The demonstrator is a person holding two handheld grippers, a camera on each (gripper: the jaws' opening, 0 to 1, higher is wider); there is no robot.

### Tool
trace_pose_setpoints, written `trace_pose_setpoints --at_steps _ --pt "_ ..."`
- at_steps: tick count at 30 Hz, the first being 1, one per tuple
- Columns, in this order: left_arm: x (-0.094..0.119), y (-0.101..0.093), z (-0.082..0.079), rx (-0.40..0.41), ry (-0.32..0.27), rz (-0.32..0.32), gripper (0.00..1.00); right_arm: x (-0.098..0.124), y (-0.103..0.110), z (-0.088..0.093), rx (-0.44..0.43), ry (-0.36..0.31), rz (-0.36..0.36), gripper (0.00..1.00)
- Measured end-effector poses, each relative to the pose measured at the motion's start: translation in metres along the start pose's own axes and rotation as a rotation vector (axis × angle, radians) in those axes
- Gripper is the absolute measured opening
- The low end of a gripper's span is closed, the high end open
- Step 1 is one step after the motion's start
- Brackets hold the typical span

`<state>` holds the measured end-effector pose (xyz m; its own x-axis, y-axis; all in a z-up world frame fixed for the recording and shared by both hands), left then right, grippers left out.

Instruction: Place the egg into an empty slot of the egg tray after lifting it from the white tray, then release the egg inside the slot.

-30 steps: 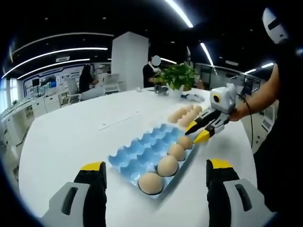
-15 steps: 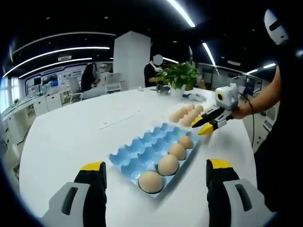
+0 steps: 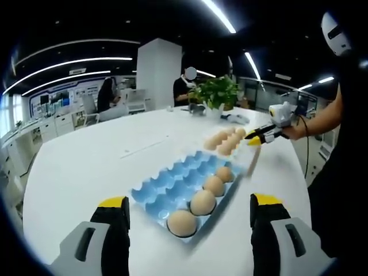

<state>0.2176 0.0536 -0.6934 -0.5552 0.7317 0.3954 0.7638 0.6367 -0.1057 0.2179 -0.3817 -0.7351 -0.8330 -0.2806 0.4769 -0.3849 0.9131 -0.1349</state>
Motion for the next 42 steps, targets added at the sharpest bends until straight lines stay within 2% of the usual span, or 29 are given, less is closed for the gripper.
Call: trace_pose_setpoints --at_steps 7,10,19,30,34,42 --pt "0.0 0.0 -0.001 -0.002 -0.003 -0.002 0.86 0.011 -0.025 0.011 0.008 0.042 0.076 0.24" --pt "-0.001 -0.001 -0.001 0.0 -0.003 -0.002 0.86 0.016 -0.036 0.012 0.021 0.035 0.12 0.25" --pt "-0.002 -0.002 -0.002 0.001 -0.001 -0.002 0.85 0.022 -0.066 0.021 -0.018 0.062 0.21 0.27" --pt "-0.003 -0.001 -0.001 0.002 0.003 -0.007 0.86 0.009 -0.072 0.033 -0.066 0.097 0.192 0.27" --pt "-0.003 -0.001 -0.001 0.004 0.007 -0.009 0.85 0.007 -0.074 0.036 -0.154 0.078 0.177 0.28" --pt "-0.004 -0.001 0.0 0.004 0.011 -0.009 0.86 0.01 -0.072 0.032 -0.168 0.088 0.195 0.25"
Point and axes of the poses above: the point that each gripper's makers call its tool centre point, and the gripper's own axes: x roughly backward along the fingers, y roughly to its left, z roughly out of its underside, the point moved 6 cm from there along x, roughly backward along the fingers, and after that the axes turned 2 degrees about x, right-handed, at the moved point
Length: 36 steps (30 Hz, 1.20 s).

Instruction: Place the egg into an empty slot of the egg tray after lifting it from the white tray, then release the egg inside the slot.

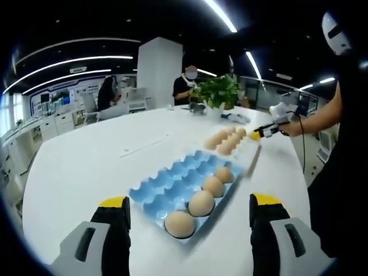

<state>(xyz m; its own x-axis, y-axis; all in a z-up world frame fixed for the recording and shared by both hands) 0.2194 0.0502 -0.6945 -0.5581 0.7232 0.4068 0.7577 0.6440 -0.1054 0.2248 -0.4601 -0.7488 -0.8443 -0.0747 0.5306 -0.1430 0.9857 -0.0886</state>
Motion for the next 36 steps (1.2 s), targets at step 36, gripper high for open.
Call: trace_pose_setpoints --at_steps 36 --pt "0.0 -0.001 0.002 -0.001 -0.002 0.0 0.85 0.018 0.094 -0.053 0.044 -0.134 -0.253 0.25"
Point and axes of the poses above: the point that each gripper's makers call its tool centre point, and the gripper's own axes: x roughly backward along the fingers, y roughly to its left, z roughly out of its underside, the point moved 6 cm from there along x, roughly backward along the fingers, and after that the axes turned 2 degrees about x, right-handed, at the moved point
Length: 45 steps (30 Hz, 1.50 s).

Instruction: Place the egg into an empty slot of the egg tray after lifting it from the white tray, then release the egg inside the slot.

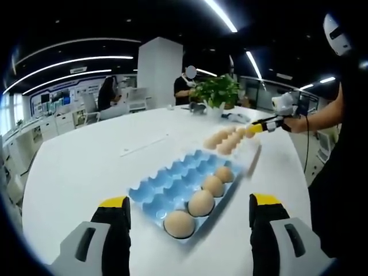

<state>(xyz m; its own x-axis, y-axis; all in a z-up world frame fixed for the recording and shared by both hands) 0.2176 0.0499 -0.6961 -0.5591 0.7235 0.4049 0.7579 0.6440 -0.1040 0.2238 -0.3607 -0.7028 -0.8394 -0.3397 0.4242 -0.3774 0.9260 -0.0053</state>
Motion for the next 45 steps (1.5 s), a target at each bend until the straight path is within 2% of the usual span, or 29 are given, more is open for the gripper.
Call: trace_pose_setpoints --at_steps 12,17,30,34,45 --pt "0.001 -0.001 0.001 0.0 0.001 -0.003 0.85 -0.02 0.034 -0.005 0.01 -0.004 -0.116 0.25" --pt "-0.001 -0.003 0.0 -0.002 0.003 0.001 0.85 -0.034 0.058 -0.01 0.034 -0.015 -0.189 0.25" --pt "0.0 -0.001 -0.001 -0.001 0.002 -0.005 0.84 -0.06 0.097 -0.013 0.055 -0.017 -0.323 0.25" --pt "-0.001 -0.001 -0.002 -0.002 0.0 -0.002 0.84 -0.066 0.108 -0.011 0.09 -0.008 -0.35 0.25" --pt "-0.002 -0.001 -0.001 0.004 0.005 -0.006 0.85 -0.077 0.125 -0.003 0.118 0.023 -0.407 0.25"
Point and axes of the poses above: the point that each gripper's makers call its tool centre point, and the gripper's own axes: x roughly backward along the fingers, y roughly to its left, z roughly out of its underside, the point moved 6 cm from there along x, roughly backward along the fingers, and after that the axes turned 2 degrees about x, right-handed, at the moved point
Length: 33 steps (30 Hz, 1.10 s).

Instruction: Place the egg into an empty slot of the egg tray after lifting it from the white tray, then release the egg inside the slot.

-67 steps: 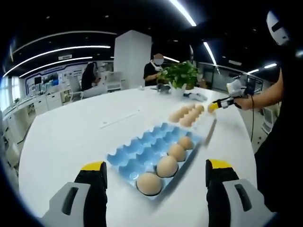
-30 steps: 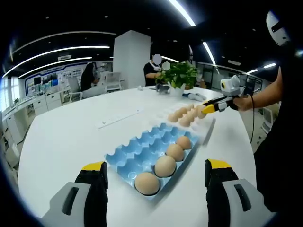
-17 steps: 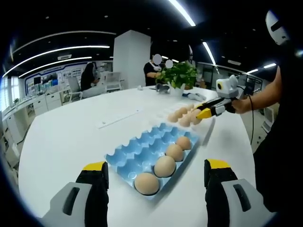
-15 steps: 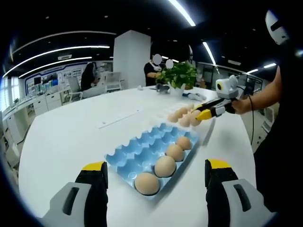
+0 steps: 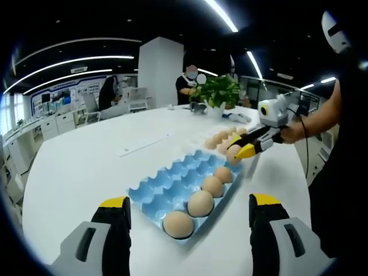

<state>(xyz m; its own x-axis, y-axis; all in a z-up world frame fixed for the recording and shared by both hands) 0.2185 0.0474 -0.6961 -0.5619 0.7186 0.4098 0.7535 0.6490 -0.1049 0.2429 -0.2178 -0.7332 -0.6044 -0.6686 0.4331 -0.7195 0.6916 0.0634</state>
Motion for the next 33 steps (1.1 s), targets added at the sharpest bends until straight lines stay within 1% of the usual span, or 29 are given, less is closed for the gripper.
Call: trace_pose_setpoints --at_steps 11,22,24,27,30,31,33 --pt "0.0 -0.001 -0.001 0.003 -0.004 -0.005 0.84 -0.008 0.007 0.006 0.011 0.024 -0.04 0.26" --pt "0.001 -0.001 0.0 0.005 0.0 -0.008 0.84 -0.013 0.005 0.015 0.007 0.049 -0.05 0.26" --pt "0.001 -0.002 0.0 0.004 0.001 -0.008 0.84 -0.013 0.005 0.015 0.009 0.044 -0.049 0.26" --pt "0.0 -0.002 0.0 0.003 -0.001 -0.005 0.84 -0.013 0.007 0.015 0.038 0.044 -0.051 0.26" --pt "0.0 -0.002 -0.001 0.003 -0.002 -0.004 0.84 -0.014 0.006 0.015 0.043 0.042 -0.055 0.26" --pt "0.0 -0.002 -0.001 0.002 -0.002 -0.003 0.84 -0.014 0.006 0.015 0.06 0.044 -0.056 0.26" --pt "0.0 -0.002 -0.001 0.001 -0.005 -0.003 0.84 -0.015 0.008 0.015 0.123 0.053 -0.06 0.27"
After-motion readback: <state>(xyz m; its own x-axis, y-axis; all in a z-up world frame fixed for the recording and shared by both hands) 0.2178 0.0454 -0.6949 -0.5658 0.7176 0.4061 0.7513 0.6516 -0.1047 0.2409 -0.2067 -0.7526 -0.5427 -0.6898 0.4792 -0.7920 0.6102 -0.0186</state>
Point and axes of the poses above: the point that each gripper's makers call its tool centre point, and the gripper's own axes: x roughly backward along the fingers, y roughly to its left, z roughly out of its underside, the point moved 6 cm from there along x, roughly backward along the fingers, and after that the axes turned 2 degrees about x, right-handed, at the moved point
